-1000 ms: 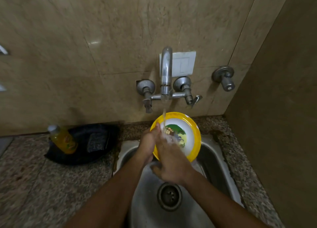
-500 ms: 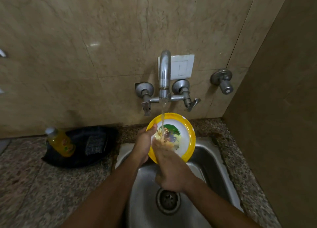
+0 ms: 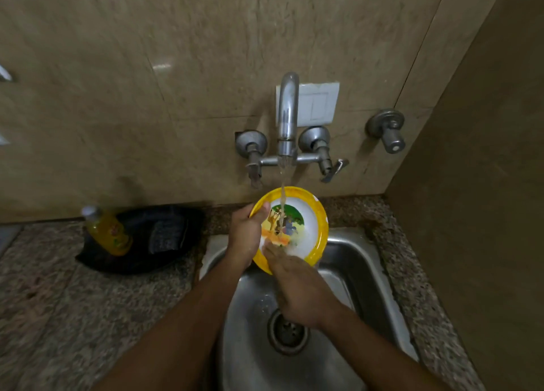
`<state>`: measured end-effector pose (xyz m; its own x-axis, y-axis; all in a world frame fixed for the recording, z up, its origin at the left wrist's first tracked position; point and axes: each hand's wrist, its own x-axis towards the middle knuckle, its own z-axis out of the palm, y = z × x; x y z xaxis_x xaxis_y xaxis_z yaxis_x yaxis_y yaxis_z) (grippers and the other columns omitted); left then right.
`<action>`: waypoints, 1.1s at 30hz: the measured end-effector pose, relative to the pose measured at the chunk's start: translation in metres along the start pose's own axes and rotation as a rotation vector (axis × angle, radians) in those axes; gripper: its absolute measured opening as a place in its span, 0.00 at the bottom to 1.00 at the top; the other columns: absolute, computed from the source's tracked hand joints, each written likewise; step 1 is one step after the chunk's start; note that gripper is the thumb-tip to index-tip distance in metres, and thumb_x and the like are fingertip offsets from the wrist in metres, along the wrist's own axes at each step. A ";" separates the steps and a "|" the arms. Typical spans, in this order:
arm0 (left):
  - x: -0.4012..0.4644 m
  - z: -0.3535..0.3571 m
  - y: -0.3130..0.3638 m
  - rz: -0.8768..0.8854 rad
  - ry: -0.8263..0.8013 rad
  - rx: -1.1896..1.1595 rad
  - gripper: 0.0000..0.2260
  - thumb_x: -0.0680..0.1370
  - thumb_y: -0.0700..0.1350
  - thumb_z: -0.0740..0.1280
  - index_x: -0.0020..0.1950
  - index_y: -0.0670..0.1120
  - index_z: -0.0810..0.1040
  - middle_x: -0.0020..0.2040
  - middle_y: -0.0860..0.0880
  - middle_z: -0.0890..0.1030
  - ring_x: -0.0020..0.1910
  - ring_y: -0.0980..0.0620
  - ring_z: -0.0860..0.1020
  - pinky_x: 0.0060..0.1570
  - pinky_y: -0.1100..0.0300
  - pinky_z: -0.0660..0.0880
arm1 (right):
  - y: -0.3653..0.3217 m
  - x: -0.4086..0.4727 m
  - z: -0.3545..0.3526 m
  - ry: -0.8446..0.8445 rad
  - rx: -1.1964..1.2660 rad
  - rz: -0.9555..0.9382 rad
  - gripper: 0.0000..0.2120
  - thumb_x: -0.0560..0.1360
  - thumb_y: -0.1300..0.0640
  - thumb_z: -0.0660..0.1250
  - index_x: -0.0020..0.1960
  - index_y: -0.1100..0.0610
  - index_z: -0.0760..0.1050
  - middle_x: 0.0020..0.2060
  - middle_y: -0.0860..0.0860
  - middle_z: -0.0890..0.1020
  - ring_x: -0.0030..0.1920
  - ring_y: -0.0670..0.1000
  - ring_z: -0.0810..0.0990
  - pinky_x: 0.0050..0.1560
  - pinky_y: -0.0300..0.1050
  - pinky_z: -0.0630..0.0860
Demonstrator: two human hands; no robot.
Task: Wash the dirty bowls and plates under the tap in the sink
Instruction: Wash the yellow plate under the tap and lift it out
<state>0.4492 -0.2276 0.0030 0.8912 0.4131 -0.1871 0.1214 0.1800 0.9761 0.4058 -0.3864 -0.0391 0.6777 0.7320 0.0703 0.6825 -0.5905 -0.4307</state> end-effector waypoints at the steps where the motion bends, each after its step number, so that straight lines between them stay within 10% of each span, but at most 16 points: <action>1: 0.000 -0.004 -0.002 -0.004 0.015 0.013 0.11 0.75 0.49 0.71 0.41 0.41 0.84 0.44 0.36 0.84 0.43 0.40 0.83 0.51 0.37 0.79 | 0.007 -0.002 -0.003 0.005 -0.034 -0.027 0.46 0.64 0.57 0.72 0.79 0.55 0.57 0.77 0.54 0.63 0.74 0.54 0.66 0.71 0.48 0.65; 7: -0.001 -0.008 0.004 0.098 0.066 0.194 0.13 0.78 0.48 0.70 0.34 0.47 0.82 0.29 0.55 0.80 0.32 0.56 0.78 0.40 0.55 0.75 | -0.001 0.002 -0.002 -0.026 -0.093 0.055 0.42 0.66 0.56 0.67 0.78 0.59 0.58 0.77 0.59 0.63 0.74 0.60 0.63 0.74 0.55 0.61; 22: -0.007 -0.007 0.005 0.188 0.076 0.417 0.16 0.78 0.50 0.69 0.34 0.42 0.77 0.26 0.53 0.73 0.26 0.61 0.69 0.30 0.61 0.67 | -0.003 -0.003 0.004 -0.120 -0.188 0.116 0.42 0.66 0.51 0.67 0.77 0.63 0.60 0.75 0.64 0.64 0.74 0.63 0.64 0.74 0.56 0.59; 33: -0.003 -0.013 0.001 0.113 0.056 0.462 0.17 0.77 0.51 0.70 0.33 0.43 0.77 0.26 0.50 0.74 0.29 0.55 0.71 0.34 0.57 0.70 | -0.004 -0.007 0.002 -0.167 -0.057 0.138 0.47 0.74 0.27 0.34 0.80 0.59 0.50 0.79 0.60 0.54 0.78 0.59 0.57 0.77 0.51 0.52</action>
<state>0.4413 -0.2171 0.0027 0.8866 0.4571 -0.0706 0.2183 -0.2789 0.9352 0.3974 -0.3883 -0.0400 0.7143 0.6861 -0.1379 0.6038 -0.7038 -0.3742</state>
